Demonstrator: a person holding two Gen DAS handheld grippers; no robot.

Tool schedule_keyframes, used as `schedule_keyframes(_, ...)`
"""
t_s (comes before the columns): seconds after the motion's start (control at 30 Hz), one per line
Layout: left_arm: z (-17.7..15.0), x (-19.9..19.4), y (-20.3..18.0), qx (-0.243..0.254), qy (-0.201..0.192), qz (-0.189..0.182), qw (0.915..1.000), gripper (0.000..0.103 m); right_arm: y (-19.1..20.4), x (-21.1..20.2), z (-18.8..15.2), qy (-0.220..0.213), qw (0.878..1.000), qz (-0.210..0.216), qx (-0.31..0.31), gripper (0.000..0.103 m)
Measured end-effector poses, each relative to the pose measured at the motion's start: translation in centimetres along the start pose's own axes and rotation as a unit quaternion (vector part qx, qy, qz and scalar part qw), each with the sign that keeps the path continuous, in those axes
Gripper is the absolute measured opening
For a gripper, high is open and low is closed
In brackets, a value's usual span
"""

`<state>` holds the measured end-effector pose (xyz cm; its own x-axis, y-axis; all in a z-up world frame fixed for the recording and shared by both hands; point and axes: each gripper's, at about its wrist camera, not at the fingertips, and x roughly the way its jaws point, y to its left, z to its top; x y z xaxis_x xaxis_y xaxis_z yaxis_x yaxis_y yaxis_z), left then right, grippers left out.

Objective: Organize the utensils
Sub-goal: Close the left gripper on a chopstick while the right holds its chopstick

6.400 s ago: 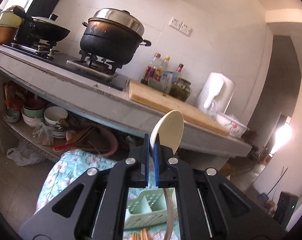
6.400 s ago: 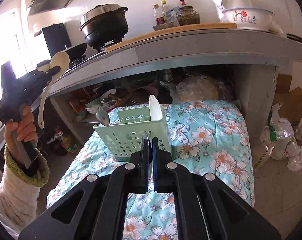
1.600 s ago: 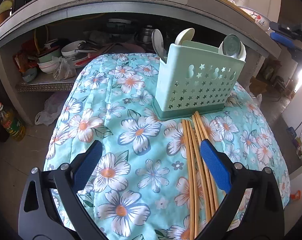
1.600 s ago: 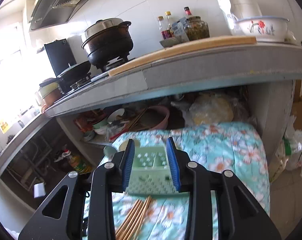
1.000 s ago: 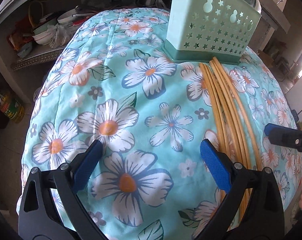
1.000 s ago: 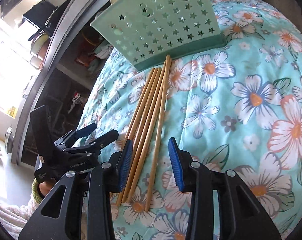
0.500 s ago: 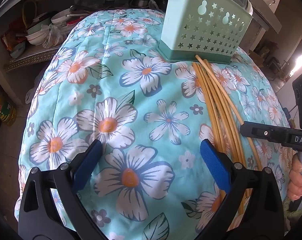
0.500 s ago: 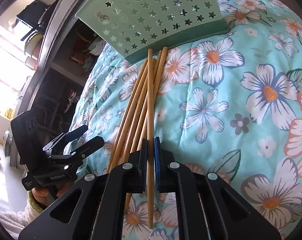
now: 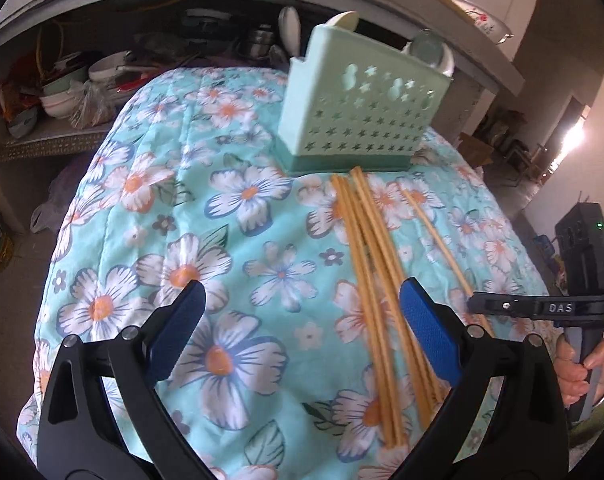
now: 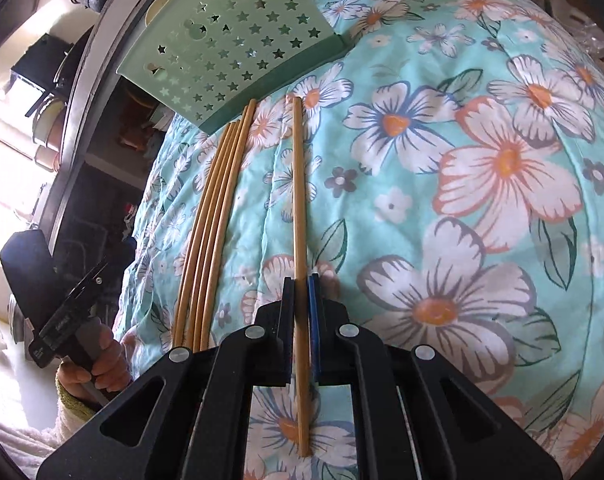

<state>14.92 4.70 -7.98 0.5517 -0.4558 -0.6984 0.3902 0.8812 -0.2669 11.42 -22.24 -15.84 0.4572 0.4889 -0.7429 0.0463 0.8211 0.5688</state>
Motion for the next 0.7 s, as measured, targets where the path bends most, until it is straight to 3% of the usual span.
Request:
schedule_keyframes(0.07, 0.2, 0.1, -1.1, 0.01, 0.0, -0.024, 0.9997, 0.078, -0.1, 0.0, 0.0, -0.001, 1.0, 0.005, 0.005, 0.007)
schedule_keyframes(0.1, 0.3, 0.4, -1.4, 0.009, 0.006, -0.036, 0.9993, 0.077, -0.1, 0.0, 0.0, -0.001, 1.0, 0.006, 0.006, 0.007)
schedule_keyframes(0.27, -0.1, 2.4, -1.4, -0.03, 0.046, -0.074, 0.9958, 0.041, -0.2, 0.0, -0.1, -0.001, 1.0, 0.01, 0.009, 0.007)
schedule_keyframes(0.53, -0.5, 5.3, -0.2, -0.082, 0.1, -0.099, 0.9866, 0.016, -0.8, -0.4, -0.4, -0.001, 1.0, 0.018, 0.013, 0.007)
schedule_keyframes(0.7, -0.7, 5.7, 0.9, -0.124, 0.103, -0.128, 0.9786, 0.005, -1.2, -0.5, -0.6, -0.001, 1.0, 0.024, 0.017, 0.007)
